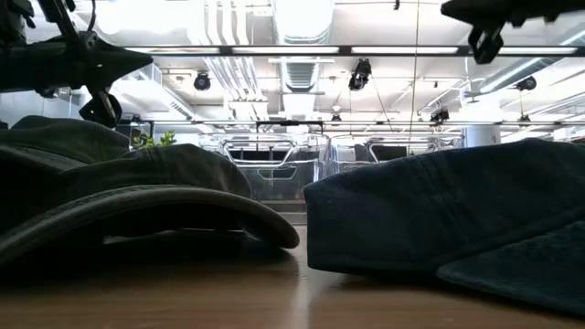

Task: Pick & Place hat
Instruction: Put the right blue cap into the right transparent bin

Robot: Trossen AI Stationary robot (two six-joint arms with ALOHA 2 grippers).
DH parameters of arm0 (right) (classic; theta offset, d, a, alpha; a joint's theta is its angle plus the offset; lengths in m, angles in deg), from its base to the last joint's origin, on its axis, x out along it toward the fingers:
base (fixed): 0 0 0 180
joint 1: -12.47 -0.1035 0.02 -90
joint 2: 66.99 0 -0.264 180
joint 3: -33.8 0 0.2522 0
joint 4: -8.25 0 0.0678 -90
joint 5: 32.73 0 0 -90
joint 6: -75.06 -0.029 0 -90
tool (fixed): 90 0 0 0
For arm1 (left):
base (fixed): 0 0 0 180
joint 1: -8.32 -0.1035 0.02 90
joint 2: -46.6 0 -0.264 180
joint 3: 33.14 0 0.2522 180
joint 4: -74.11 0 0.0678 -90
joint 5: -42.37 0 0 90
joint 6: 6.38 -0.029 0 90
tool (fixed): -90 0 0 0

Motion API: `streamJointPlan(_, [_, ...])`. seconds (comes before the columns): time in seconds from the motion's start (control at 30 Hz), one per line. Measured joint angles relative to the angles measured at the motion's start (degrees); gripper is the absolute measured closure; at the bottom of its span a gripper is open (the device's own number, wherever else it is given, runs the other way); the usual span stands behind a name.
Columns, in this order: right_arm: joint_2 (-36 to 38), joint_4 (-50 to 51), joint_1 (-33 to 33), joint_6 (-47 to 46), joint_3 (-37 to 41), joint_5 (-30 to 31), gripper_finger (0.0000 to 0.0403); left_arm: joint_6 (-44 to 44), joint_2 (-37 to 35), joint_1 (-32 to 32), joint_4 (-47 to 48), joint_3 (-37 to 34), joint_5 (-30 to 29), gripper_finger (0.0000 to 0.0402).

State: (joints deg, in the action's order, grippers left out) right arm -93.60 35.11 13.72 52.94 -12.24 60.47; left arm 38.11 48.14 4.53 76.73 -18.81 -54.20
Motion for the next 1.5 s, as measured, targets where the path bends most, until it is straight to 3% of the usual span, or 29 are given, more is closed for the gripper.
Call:
streamJointPlan(0.2, [-13.4, 26.6, 0.0, -0.4, -16.9, -8.6, 0.0394, 1.0, 0.1, 0.0, -1.2, 0.0, -3.2, 0.0401])
streamJointPlan(0.33, [-20.8, 39.1, 0.0, -0.4, -24.4, -14.6, 0.0394, 1.0, 0.1, 0.0, -1.3, 0.0, -3.5, 0.0401])
streamJointPlan(0.47, [-26.3, 45.6, 0.0, 0.3, -30.1, -19.2, 0.0394, 0.5, 0.1, 0.0, -1.3, 0.0, -3.6, 0.0401])
streamJointPlan(0.63, [-31.1, 49.1, 0.0, 4.3, -35.1, -19.8, 0.0394, 0.4, 0.1, 0.0, -1.1, 0.0, -3.6, 0.0401])
streamJointPlan(0.87, [-36.2, 60.5, -1.5, 0.2, -36.2, -25.8, 0.0394, -1.8, 0.4, 0.0, -0.8, 0.0, -5.5, 0.0401])
streamJointPlan(1.0, [-37.3, 59.1, -6.1, -4.5, -32.2, -27.9, 0.0394, -2.5, 0.4, 0.0, -0.6, 0.0, -5.5, 0.0401])
streamJointPlan(1.5, [-37.0, 29.9, -29.8, -34.5, -17.6, -30.4, 0.0394, -2.4, 0.5, 0.0, -0.7, 0.0, -5.4, 0.0401])
